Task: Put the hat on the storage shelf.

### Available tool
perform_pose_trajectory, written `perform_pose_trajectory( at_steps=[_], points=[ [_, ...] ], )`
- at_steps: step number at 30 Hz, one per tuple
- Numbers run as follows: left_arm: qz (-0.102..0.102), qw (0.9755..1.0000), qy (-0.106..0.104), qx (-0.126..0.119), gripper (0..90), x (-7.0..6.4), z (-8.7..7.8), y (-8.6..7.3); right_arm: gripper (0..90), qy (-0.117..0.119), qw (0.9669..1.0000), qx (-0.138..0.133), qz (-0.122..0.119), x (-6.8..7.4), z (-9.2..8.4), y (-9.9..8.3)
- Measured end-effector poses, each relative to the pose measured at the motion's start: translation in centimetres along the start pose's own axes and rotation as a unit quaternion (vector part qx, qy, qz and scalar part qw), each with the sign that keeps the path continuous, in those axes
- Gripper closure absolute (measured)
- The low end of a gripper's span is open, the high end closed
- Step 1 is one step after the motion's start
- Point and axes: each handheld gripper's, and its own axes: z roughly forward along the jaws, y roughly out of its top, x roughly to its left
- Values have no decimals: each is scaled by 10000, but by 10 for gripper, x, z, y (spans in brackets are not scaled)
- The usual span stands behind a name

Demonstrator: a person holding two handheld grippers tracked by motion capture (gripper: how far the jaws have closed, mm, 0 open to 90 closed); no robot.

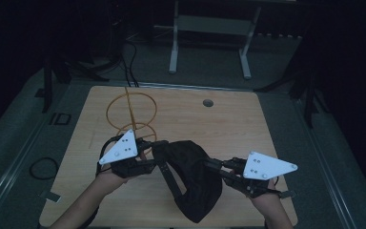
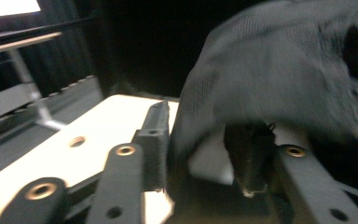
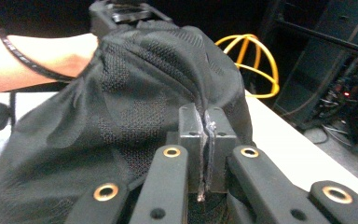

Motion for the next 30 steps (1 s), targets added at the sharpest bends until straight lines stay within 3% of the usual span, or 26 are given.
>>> perform_pose_trajectory(
  at_steps=[10, 15, 20, 23, 25, 30],
  points=[
    [-79, 9981, 543, 286, 535, 6, -27, -27, 877, -495, 9985, -198, 107, -26, -4, 13],
    [-172, 9954, 856, 395, 505, 9, -42, -42, 877, -801, 9965, -213, 84, -42, 6, 28],
    [-410, 9924, 1083, 409, 440, 12, -55, -59, 877, -969, 9949, -253, 134, -59, 22, 42],
    [-539, 9895, 1256, 464, 362, 13, -59, -70, 877, -1052, 9939, -270, 164, -66, 35, 49],
    [-627, 9855, 1465, 590, 321, 12, -60, -79, 877, -1076, 9938, -248, 140, -70, 45, 53],
    [-963, 9803, 1582, 682, 170, 9, -63, -102, 877, -1081, 9939, -155, 174, -82, 70, 66]
  ],
)
